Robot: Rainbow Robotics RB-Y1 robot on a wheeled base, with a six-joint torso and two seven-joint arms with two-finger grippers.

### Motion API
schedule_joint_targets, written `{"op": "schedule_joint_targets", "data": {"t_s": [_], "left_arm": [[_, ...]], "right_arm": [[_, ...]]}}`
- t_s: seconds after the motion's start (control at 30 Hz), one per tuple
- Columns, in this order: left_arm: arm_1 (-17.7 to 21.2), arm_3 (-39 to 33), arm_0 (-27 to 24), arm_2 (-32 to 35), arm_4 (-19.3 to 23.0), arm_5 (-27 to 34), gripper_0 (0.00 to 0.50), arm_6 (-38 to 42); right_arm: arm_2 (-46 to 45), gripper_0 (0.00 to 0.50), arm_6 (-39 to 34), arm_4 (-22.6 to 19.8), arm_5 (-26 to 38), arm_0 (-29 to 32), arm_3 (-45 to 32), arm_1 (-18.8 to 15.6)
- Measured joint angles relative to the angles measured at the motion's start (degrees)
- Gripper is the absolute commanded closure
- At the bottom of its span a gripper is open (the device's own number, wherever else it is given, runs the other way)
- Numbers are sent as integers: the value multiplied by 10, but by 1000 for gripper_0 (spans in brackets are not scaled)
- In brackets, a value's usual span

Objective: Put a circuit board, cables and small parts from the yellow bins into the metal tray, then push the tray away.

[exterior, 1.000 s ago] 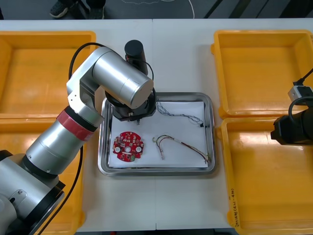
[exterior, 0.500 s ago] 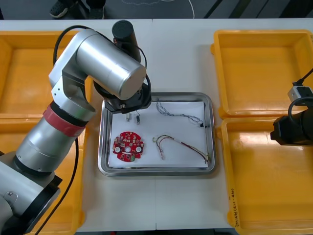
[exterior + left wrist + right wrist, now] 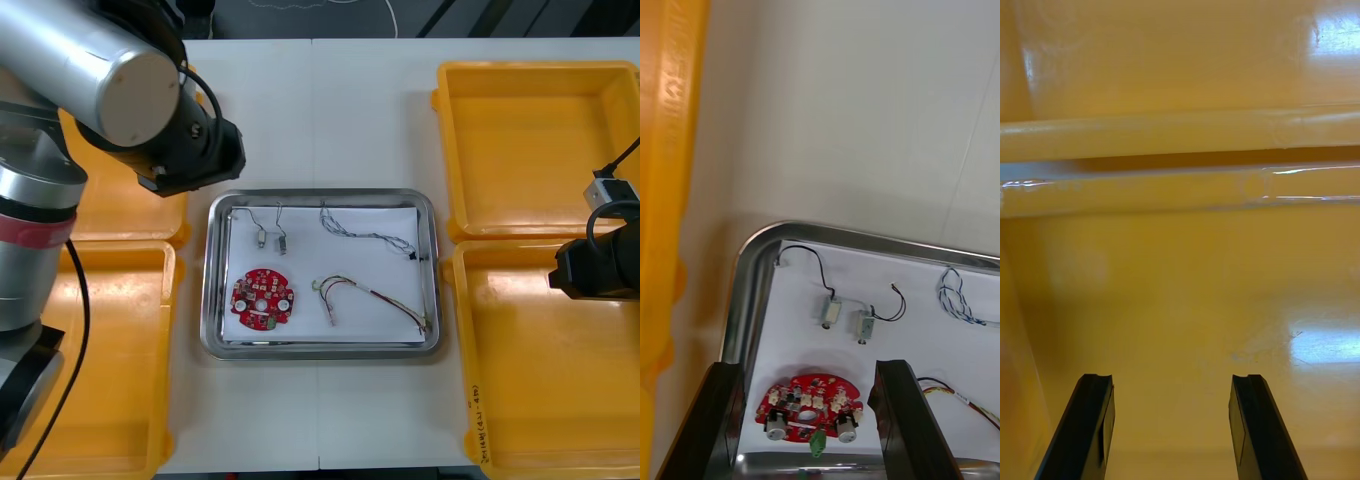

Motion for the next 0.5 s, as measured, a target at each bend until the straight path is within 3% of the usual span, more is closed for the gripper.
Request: {"op": "schedule_joint_targets", "data": {"t_s": [0.5], "left_arm": [[148,-4,16,41,131,0,0,-4]], "right_arm": [[1,54,0,-6,0,1,0,0]]}}
